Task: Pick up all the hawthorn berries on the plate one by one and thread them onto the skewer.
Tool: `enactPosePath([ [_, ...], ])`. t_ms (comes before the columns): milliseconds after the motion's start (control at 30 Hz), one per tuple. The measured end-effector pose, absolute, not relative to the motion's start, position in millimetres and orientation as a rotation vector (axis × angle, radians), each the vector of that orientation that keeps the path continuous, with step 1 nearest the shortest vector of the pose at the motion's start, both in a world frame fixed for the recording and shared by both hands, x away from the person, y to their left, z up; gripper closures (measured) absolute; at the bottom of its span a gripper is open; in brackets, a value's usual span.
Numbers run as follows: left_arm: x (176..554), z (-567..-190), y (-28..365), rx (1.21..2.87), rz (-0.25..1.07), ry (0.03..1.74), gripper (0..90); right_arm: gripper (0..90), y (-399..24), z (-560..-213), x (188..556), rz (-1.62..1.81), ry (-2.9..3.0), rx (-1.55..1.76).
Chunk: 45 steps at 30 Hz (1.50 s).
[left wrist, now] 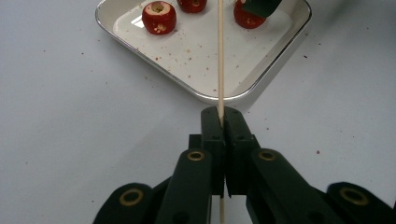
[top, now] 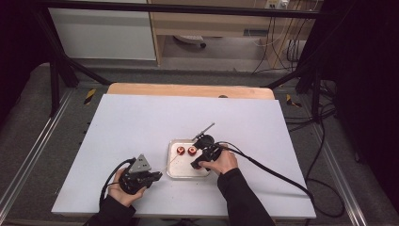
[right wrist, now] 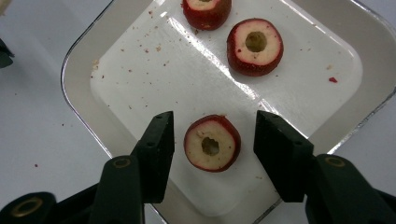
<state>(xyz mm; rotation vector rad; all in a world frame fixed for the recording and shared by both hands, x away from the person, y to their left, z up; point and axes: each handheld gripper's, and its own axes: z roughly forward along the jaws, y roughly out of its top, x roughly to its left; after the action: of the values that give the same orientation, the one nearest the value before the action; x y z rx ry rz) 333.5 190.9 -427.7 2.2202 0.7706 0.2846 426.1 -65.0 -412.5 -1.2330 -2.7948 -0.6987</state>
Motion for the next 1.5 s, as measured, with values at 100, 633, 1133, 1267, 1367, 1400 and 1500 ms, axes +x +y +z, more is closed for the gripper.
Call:
enactPosePath([
  [100,333,-428,190,2.221,0.282,0.771,88.3,53.0,-65,-414,428,-0.68,-2.784,-1.234],
  [633,333,-428,189,2.23,0.287,0.768,88.3,60.1,-64,-416,432,-0.622,-2.717,-1.295],
  [1133,329,-424,191,2.159,0.327,0.782,88.4,60.4,-80,-386,423,-0.945,-2.618,-1.362],
  [1267,327,-423,192,2.132,0.339,0.794,88.4,60.4,-86,-384,421,-1.077,-2.555,-1.391],
  [1367,327,-423,192,2.11,0.345,0.81,88.4,60.4,-91,-384,420,-1.192,-2.487,-1.403],
  [1400,326,-424,192,2.099,0.347,0.817,88.3,60.4,-92,-384,419,-1.23,-2.468,-1.405],
  [1500,326,-423,192,2.073,0.351,0.832,88.4,60.4,-95,-385,418,-1.332,-2.404,-1.425],
])
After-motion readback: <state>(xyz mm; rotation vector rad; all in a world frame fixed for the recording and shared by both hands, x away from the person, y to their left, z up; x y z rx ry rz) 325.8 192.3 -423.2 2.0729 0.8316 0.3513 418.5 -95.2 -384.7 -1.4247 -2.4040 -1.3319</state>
